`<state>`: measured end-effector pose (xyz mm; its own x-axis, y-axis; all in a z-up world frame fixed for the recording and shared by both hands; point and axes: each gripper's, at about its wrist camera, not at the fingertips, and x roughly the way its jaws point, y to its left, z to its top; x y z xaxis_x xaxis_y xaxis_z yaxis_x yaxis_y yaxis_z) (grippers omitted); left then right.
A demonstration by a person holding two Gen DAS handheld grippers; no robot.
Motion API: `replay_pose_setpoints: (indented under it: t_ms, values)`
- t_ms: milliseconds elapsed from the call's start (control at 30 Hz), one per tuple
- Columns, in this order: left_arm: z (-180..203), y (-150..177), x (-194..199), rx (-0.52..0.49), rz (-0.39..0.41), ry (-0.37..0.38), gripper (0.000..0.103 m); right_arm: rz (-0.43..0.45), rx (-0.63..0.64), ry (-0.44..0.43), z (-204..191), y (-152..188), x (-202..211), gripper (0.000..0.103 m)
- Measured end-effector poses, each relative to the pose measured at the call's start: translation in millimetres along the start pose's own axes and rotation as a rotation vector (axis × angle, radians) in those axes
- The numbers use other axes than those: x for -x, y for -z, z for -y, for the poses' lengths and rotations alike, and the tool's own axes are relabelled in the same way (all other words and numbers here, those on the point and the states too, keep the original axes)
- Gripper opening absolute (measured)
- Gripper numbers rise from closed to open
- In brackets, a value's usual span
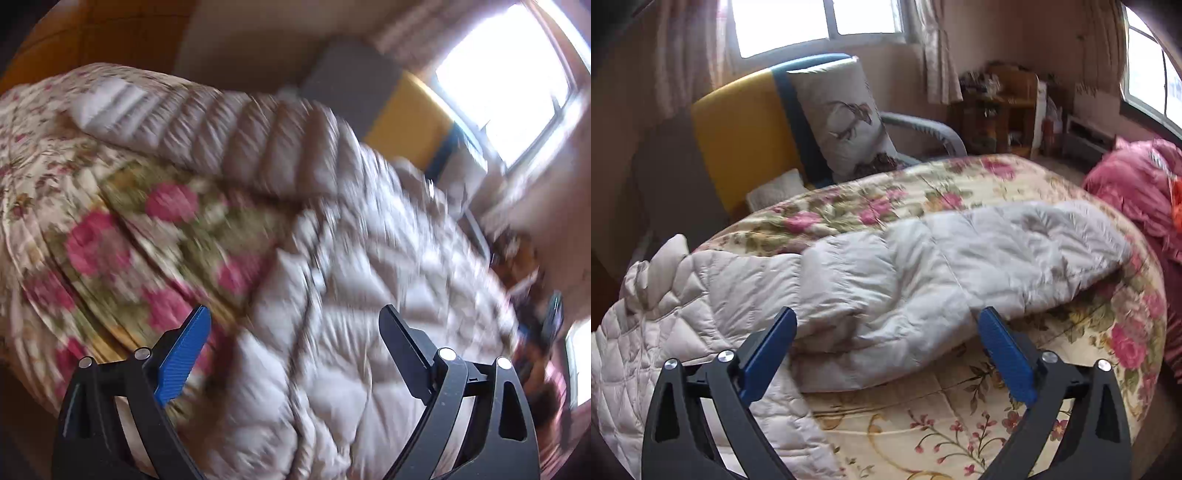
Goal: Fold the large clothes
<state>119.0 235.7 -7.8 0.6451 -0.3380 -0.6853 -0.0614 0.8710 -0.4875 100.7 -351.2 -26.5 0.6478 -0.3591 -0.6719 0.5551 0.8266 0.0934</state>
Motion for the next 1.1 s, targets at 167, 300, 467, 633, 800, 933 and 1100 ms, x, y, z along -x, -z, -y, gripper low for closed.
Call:
replay_pose_setpoints:
  t_ms: [167,300,467,633,800,933,1100]
  values:
    - [-46.3,-60.0,-9.6,0.186,0.119,-0.086,0.091,0.075,0.249,-0.127,-77.8,11.5,37.7,0.101]
    - [-97.9,-88.8,-33.8,0.347,0.179,-0.157,0.091,-0.014,0.404,-0.192,-120.7,44.3,11.8,0.101]
    - [-134.1,-104.5,-72.9,0.509,0.194,-0.176,0.091,-0.157,0.433,-0.168,-123.1,85.2,-33.7,0.101]
    - [-174.8,-126.4,-91.3,0.690,0.318,-0.148,0.081,-0.157,0.414,-0.182,-116.8,85.1,-36.1,0.101]
    - [-185.5,-150.4,-117.7,0.658,0.293,-0.132,0.050,-0.159,0.408,-0.188,-118.5,84.9,-34.0,0.101]
    - [-200.1,-147.3,-121.4,0.729,0.312,-0.079,0.004,-0.158,0.409,-0.186,-119.5,85.0,-33.8,0.101]
    - [-198.1,-122.3,-74.2,0.723,0.443,-0.029,0.003,-0.159,0.408,-0.187,-119.7,85.1,-34.1,0.101]
